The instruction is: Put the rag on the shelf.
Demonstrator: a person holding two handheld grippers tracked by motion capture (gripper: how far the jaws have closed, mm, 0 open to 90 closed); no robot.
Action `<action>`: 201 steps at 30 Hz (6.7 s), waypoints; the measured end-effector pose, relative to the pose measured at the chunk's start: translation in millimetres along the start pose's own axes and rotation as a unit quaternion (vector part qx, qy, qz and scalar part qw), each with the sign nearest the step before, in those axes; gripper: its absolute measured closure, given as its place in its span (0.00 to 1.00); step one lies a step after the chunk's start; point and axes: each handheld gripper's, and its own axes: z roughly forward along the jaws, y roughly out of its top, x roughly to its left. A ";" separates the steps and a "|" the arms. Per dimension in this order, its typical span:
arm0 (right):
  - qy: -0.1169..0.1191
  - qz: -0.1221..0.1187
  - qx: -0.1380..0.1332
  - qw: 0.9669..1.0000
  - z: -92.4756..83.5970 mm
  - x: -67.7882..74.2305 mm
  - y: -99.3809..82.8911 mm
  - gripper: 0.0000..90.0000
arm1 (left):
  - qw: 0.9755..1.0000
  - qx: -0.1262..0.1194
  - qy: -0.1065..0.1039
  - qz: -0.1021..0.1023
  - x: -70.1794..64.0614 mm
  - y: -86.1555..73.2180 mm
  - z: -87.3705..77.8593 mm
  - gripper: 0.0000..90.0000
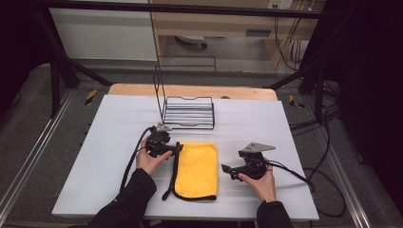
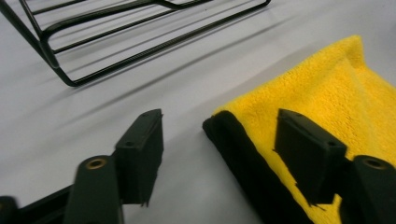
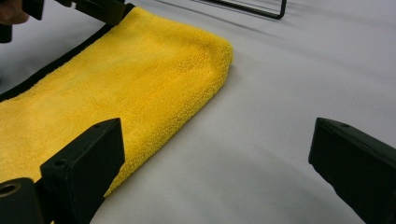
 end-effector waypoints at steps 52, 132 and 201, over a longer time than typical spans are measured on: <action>-0.045 0.034 0.014 0.998 72.1 -1.3 43.6 0.39 | 1.000 0.006 -0.015 0.010 -12.5 -6.1 17.1 0.83; -0.018 -0.021 -0.128 0.991 -13.8 55.1 81.4 0.93 | 0.980 -0.194 -0.048 0.019 -32.5 1.5 -87.8 0.88; -0.069 -0.100 -0.302 0.946 -83.1 87.4 187.3 0.93 | 0.924 -0.378 -0.014 0.049 -40.4 95.6 -177.4 0.88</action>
